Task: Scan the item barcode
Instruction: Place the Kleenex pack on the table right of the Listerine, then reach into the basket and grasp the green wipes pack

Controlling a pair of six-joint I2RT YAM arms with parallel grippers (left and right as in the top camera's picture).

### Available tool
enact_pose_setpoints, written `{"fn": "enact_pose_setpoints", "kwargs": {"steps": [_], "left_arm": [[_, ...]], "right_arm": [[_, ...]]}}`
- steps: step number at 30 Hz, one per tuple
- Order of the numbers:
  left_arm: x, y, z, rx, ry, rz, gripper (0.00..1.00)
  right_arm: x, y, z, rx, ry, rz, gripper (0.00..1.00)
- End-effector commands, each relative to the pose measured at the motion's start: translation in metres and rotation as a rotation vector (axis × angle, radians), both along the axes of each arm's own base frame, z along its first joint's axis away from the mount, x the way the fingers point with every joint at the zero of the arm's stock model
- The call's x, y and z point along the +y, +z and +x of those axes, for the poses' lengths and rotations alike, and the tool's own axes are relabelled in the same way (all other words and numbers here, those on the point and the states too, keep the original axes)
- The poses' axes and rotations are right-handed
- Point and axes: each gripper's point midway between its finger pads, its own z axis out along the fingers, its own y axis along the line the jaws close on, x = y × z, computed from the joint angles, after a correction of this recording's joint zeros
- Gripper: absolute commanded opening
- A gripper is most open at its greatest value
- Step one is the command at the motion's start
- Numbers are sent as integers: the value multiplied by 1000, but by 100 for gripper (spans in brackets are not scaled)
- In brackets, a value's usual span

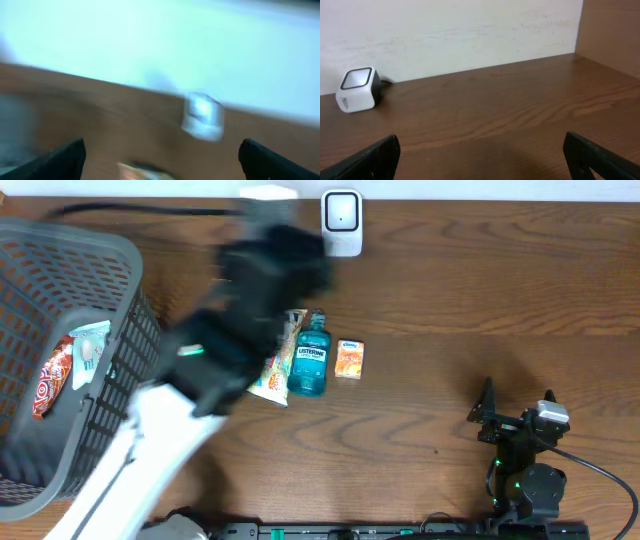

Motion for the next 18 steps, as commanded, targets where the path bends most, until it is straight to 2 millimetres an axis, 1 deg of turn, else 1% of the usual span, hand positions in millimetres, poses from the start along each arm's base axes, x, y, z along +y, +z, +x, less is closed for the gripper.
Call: {"fn": "enact_pose_setpoints", "kwargs": {"steps": [1, 3, 5, 7, 10, 12, 14, 16, 18], "left_arm": [[121, 13, -4, -51, 429, 46, 98], [182, 6, -16, -47, 627, -37, 98], [231, -11, -31, -10, 776, -145, 98], [269, -38, -46, 60, 881, -287, 98], [311, -75, -62, 169, 956, -461, 98], [339, -94, -71, 204, 1023, -510, 98], [369, -112, -79, 246, 1088, -496, 98], [395, -133, -81, 320, 1098, -442, 98], [408, -154, -79, 403, 1079, -399, 98]], "right_arm": [[2, 0, 0, 2, 11, -13, 99], [2, 0, 0, 2, 11, -14, 99], [2, 0, 0, 2, 11, -14, 99], [2, 0, 0, 2, 11, -13, 99], [2, 0, 0, 3, 11, -13, 99], [2, 0, 0, 3, 11, -14, 99], [2, 0, 0, 2, 11, -14, 99], [2, 0, 0, 2, 11, -14, 99], [2, 0, 0, 2, 11, -13, 99]]}}
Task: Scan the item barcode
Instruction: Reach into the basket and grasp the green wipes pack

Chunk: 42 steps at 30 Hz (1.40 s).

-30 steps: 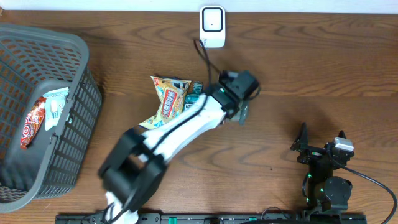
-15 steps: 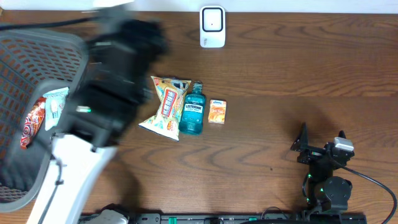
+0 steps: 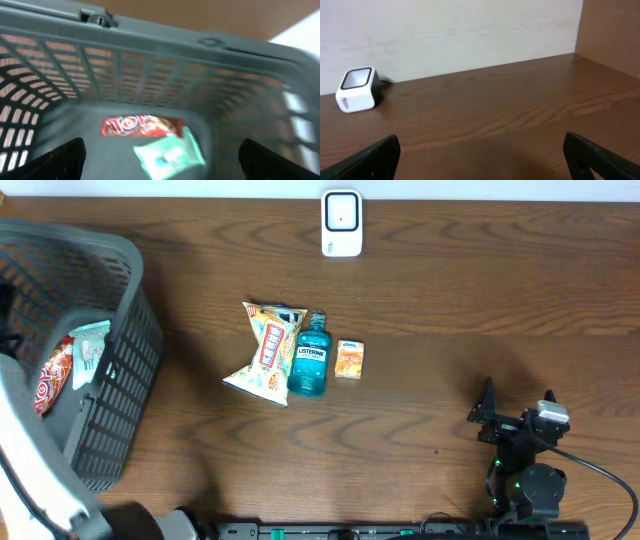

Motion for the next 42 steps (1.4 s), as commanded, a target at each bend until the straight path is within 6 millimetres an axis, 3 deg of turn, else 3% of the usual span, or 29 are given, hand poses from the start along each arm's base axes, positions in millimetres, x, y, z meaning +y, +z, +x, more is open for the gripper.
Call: {"fn": "enact_pose_setpoints", "kwargs": {"steps": [1, 4, 9, 16, 21, 30, 42], "left_arm": [[13, -51, 10, 147, -116, -79, 98], [12, -91, 29, 244, -277, -139, 98], [-11, -149, 63, 314, -652, -252, 99], [-15, -207, 64, 407, -748, -354, 99], [-23, -238, 65, 470, -817, -401, 99], [-45, -269, 69, 542, -931, -437, 100], [-67, -277, 72, 565, -983, -449, 100]], "right_arm": [[2, 0, 0, 3, 11, -13, 99], [2, 0, 0, 3, 11, -13, 99], [2, 0, 0, 3, 11, -13, 99], [2, 0, 0, 3, 11, -13, 99], [2, -1, 0, 3, 11, -13, 99], [2, 0, 0, 3, 11, -13, 99], [2, 0, 0, 3, 11, -13, 99]]}}
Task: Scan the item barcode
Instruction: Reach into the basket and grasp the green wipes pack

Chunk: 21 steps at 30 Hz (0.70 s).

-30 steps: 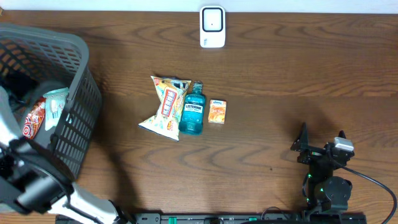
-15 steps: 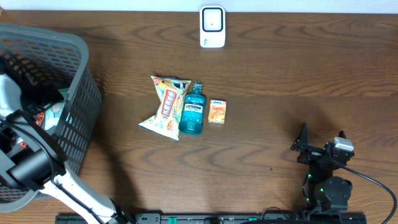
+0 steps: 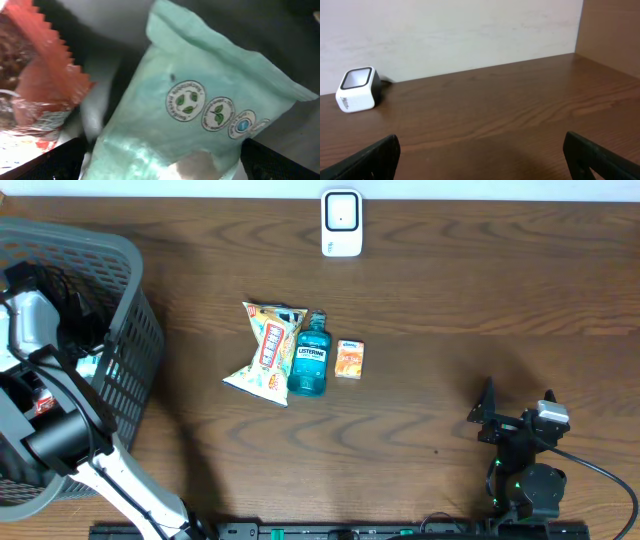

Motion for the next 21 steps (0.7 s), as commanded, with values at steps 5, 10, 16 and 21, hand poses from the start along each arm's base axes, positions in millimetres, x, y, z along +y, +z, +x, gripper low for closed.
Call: {"fn": "enact_pose_setpoints", "kwargs": {"steps": [5, 10, 16, 21], "left_arm": [[-16, -28, -17, 60, -21, -63, 92], [-17, -29, -18, 61, -20, -64, 79], [-14, -26, -16, 49, -17, -55, 72], [-6, -1, -5, -13, -1, -17, 66]], "right_arm": [[2, 0, 0, 2, 11, -14, 99], [2, 0, 0, 2, 11, -14, 99], [2, 0, 0, 2, 11, -13, 99], [2, 0, 0, 3, 11, -13, 99]]}}
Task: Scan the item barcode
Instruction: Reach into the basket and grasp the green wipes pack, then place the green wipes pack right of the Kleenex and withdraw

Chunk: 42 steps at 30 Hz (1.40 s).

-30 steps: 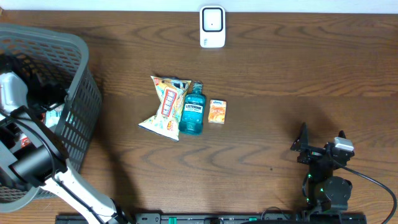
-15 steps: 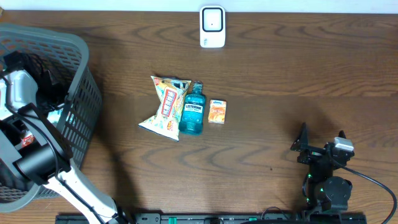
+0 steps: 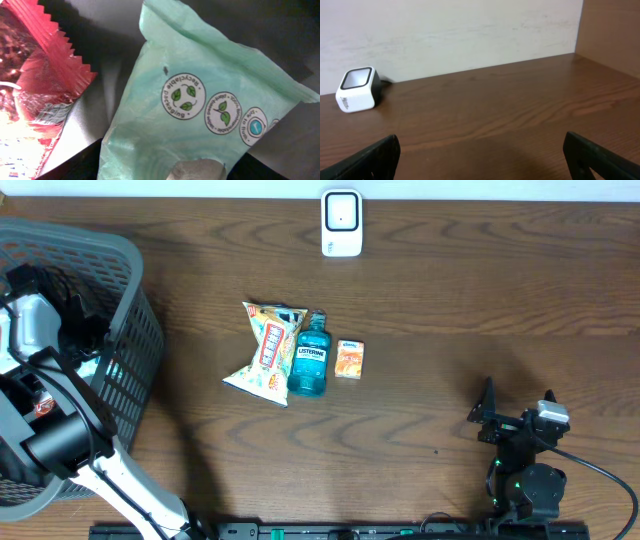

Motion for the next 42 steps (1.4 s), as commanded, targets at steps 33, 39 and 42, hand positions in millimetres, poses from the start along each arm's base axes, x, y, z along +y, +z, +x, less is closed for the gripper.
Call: {"fn": "enact_pose_setpoints", "kwargs": {"steps": [33, 39, 42], "left_arm": [[-120, 381, -7, -1083, 110, -129, 50], [-262, 388, -5, -1059, -230, -360, 50], [-327, 366, 0, -982, -359, -391, 50]], "right_arm": [[2, 0, 0, 2, 11, -13, 99], [2, 0, 0, 2, 11, -14, 99], [2, 0, 0, 2, 11, -14, 99]]}}
